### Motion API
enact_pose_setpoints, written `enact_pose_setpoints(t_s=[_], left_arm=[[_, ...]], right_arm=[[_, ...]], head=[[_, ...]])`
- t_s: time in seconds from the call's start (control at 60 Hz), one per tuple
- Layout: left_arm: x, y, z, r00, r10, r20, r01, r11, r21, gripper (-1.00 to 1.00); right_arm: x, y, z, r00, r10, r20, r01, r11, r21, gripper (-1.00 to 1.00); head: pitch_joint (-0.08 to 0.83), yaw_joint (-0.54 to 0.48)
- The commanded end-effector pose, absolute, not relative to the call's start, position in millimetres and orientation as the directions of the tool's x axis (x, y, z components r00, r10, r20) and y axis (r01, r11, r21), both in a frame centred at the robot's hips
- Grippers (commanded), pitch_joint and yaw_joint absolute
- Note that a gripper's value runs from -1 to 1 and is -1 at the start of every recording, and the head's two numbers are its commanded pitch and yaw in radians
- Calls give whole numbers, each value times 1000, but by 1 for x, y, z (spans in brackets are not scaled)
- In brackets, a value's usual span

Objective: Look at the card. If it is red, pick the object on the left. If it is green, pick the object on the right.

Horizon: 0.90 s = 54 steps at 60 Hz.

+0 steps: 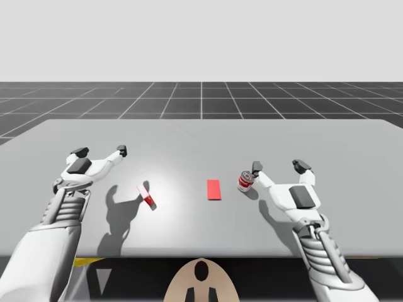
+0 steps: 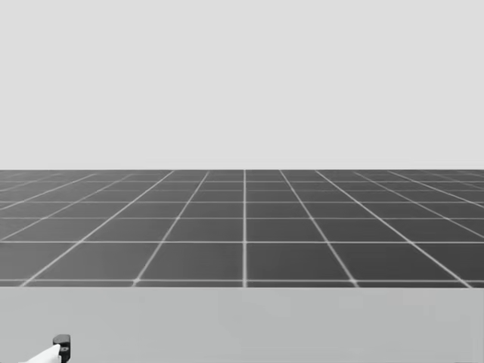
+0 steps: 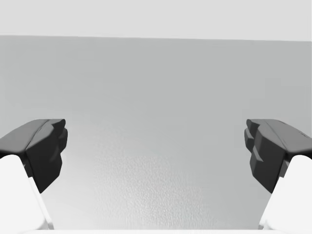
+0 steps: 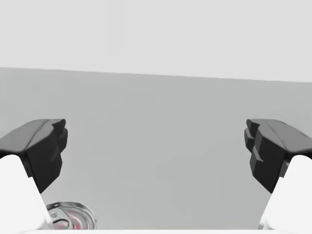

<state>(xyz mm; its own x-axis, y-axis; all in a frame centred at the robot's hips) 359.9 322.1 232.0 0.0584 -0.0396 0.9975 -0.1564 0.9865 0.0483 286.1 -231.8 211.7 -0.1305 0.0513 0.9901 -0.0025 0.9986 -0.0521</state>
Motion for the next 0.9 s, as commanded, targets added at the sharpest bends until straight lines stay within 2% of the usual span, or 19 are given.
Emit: enact_pose_setpoints(t_s=[0.017, 0.1, 0.167, 0.217, 0.333, 0.35, 0.55, 0.667, 0.9], left_arm=[[360, 323, 233, 64, -36, 997, -159, 986, 46, -1000], [359, 323, 233, 65, -32, 997, -160, 986, 42, -1000], [359, 324, 234, 65, -31, 997, -162, 986, 41, -1000], [359, 324, 235, 63, -30, 998, -164, 986, 40, -1000], [358, 325, 235, 63, -29, 998, -164, 986, 39, -1000], [358, 325, 236, 62, -30, 998, -164, 986, 40, -1000], [358, 325, 236, 60, -46, 997, -162, 985, 55, -1000], [357, 325, 237, 57, -46, 997, -159, 986, 55, -1000], [356, 325, 238, 53, -59, 997, -150, 986, 66, -1000]], right_arm=[[280, -223, 211, -92, -45, 995, -7, 999, 44, -1000], [278, -222, 215, -96, -63, 993, -28, 998, 60, -1000], [278, -222, 217, -113, -53, 992, -27, 998, 51, -1000], [279, -223, 218, -112, -56, 992, -25, 998, 53, -1000], [280, -223, 216, -118, -27, 993, -1, 1000, 27, -1000], [281, -223, 216, -115, -10, 993, 14, 1000, 12, -1000], [281, -223, 215, -122, -4, 993, -5, 1000, 4, -1000], [281, -224, 215, -119, -1, 993, -7, 1000, 0, -1000], [281, -224, 216, -121, 6, 993, -1, 1000, -6, -1000]], head=[[12, 7], [22, 5], [45, 1], [85, -2], [191, -7], [214, -9], [424, -11], [521, -4], [659, -37]])
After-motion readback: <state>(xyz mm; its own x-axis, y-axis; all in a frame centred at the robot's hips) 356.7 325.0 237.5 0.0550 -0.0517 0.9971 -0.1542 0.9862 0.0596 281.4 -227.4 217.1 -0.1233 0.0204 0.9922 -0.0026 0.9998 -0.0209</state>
